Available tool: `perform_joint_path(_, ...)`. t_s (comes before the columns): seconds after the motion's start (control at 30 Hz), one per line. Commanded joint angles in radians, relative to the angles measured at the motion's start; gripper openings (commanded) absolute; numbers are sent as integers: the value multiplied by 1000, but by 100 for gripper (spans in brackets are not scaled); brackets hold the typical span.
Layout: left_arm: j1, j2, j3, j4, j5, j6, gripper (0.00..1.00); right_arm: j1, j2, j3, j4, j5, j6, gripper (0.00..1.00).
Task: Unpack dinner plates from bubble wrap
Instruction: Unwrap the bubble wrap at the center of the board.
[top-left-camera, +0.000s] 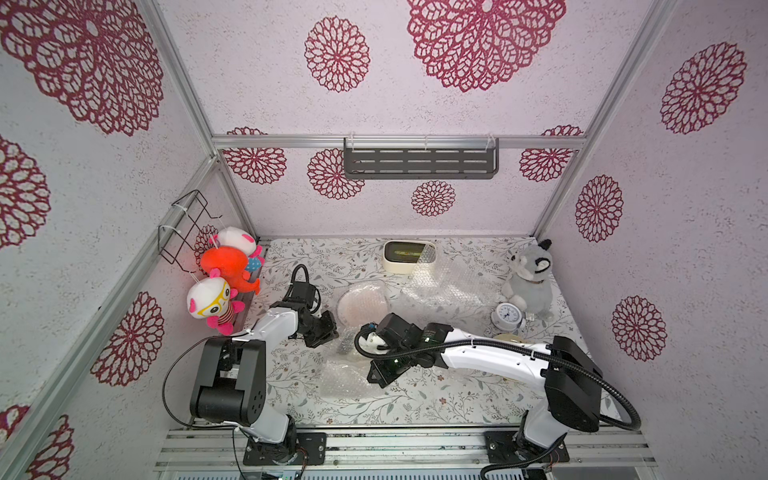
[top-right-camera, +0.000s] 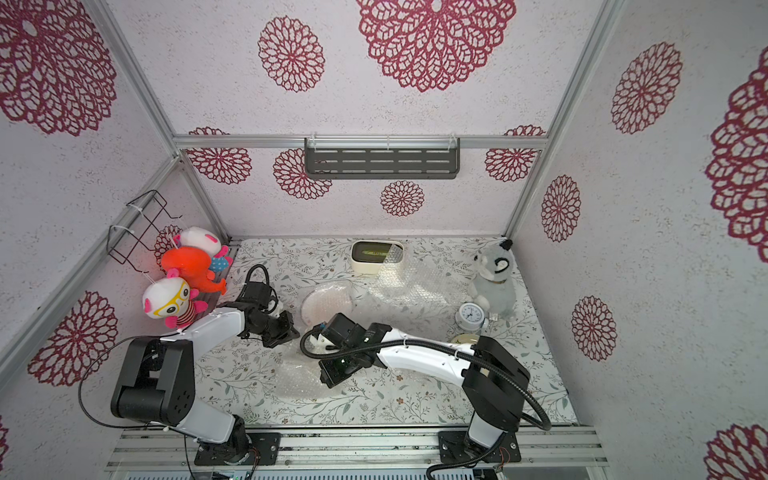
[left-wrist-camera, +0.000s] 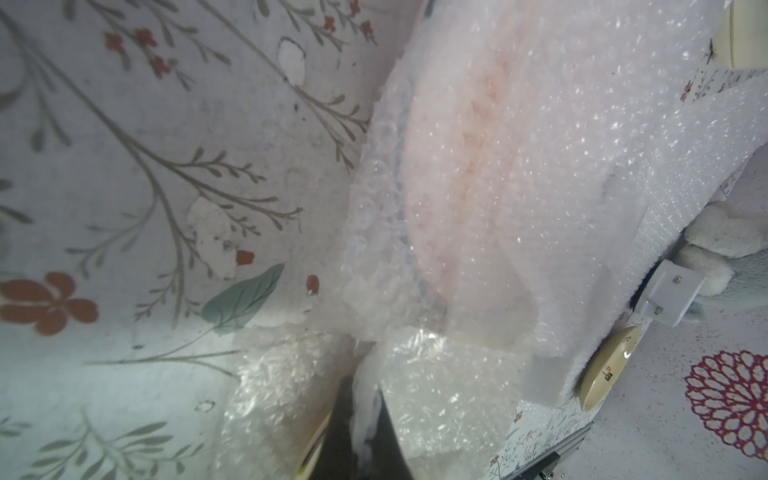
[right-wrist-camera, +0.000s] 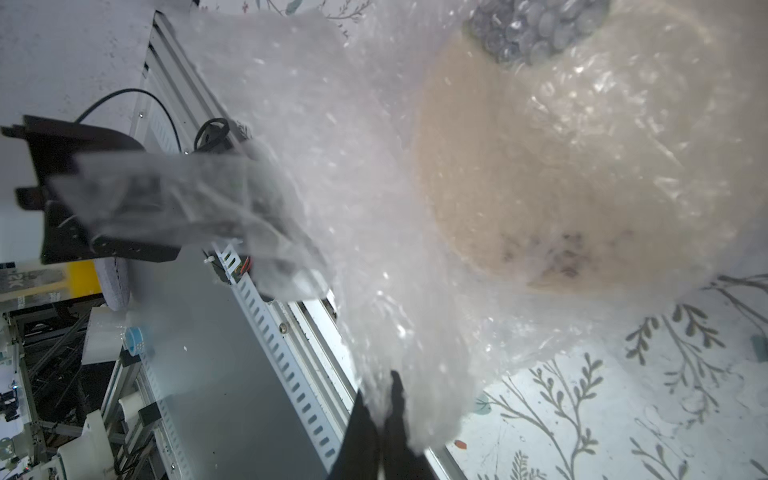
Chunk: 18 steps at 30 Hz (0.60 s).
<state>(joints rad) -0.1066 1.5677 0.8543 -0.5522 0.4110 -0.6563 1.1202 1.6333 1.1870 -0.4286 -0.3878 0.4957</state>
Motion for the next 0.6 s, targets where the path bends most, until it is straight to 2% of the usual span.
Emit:
perform_joint_path(0.0,5,10,-5,41,-8,-22,0,9,-51,-20,-37,-8,-23,0)
perform_joint_path(0.13,6,-17,-6,39,17,-33,1,12,-55,-33,-32,0,-19,0)
perform_joint_path(0.17,7,-34,-5,34,22,-36,16,12,-54,-35,-29,-2,-19,0)
perform_joint_path(0.2,7,-52,-6,25,19,-39,25,12,-52,-36,-30,-4,-21,0)
perform_joint_path(0.33,10,-130,11,-40,2,-42,50,12,-52,-55,-27,-25,-27,1)
perform_joint_path(0.43,12,-165,25,-84,2,-42,53,12,-73,-78,-22,-40,-32,10)
perform_joint_path(0.57,9,-235,-9,-121,19,-83,53,9,-80,-91,-27,-37,-40,10)
